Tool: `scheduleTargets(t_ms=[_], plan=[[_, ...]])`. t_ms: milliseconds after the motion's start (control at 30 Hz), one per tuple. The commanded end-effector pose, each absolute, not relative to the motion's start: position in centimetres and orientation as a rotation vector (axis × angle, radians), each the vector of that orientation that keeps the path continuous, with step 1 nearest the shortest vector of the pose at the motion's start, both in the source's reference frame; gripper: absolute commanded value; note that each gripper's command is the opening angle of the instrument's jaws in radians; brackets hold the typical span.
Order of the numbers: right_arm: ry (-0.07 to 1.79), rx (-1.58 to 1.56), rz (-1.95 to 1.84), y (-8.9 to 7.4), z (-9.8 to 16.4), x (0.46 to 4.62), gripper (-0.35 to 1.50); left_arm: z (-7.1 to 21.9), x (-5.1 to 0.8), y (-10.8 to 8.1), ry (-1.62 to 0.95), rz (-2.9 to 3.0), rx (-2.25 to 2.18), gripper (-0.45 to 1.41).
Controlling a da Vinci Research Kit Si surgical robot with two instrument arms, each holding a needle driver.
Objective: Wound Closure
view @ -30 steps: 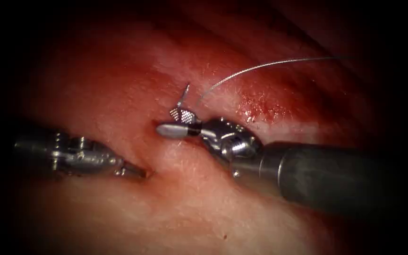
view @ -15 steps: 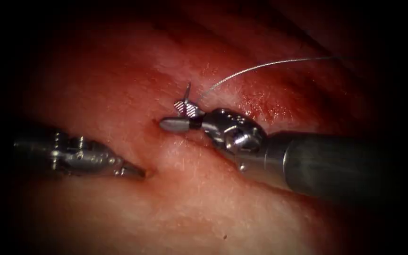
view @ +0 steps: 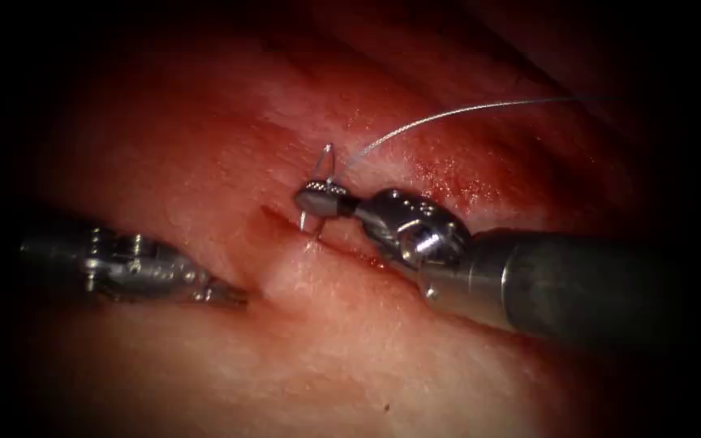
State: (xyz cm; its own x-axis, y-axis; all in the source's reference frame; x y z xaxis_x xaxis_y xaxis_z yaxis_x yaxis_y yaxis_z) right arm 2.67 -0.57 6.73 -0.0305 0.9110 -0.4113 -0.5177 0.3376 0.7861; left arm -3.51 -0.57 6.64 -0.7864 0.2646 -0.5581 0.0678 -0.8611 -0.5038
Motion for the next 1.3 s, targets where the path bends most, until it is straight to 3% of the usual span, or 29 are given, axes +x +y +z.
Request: scheduleTargets(t_ms=[33, 633, 667, 733, 800, 900, 1067, 1300], plan=[[1.076, 0.498, 1.220, -0.7, 6.8, 2.79, -0.35, 6.7, -3.56, -0.6, -0.787, 2.761, -0.978, -0.28], [1.101, 0.668, 1.275, -0.9, 6.7, 2.93, -0.35, 6.7, -3.59, -0.6, -0.781, 2.752, -0.992, -0.32], [1.110, 0.669, 1.277, -0.9, 6.7, 2.92, -0.20, 6.7, -3.59, -0.6, -0.779, 2.747, -0.999, -0.32], [1.119, 0.668, 1.280, -0.8, 6.7, 2.90, 0.51, 6.7, -3.58, -0.6, -0.777, 2.731, -1.015, -0.28], [1.123, 0.646, 1.276, -0.7, 6.7, 2.83, 0.98, 6.7, -3.56, -0.6, -0.765, 2.736, -1.057, -0.20], [1.131, 0.618, 1.245, -0.6, 6.7, 2.66, 1.13, 6.6, -3.52, -0.5, -0.735, 2.744, -1.153, -0.05], [1.133, 0.570, 1.195, -0.5, 6.7, 2.26, 1.11, 6.6, -3.40, -0.5, -0.758, 2.663, -1.422, 0.05], [1.124, 0.549, 1.158, -0.5, 6.7, 1.91, 1.01, 6.6, -3.42, -0.5, -0.778, 2.530, -1.720, 0.36]])
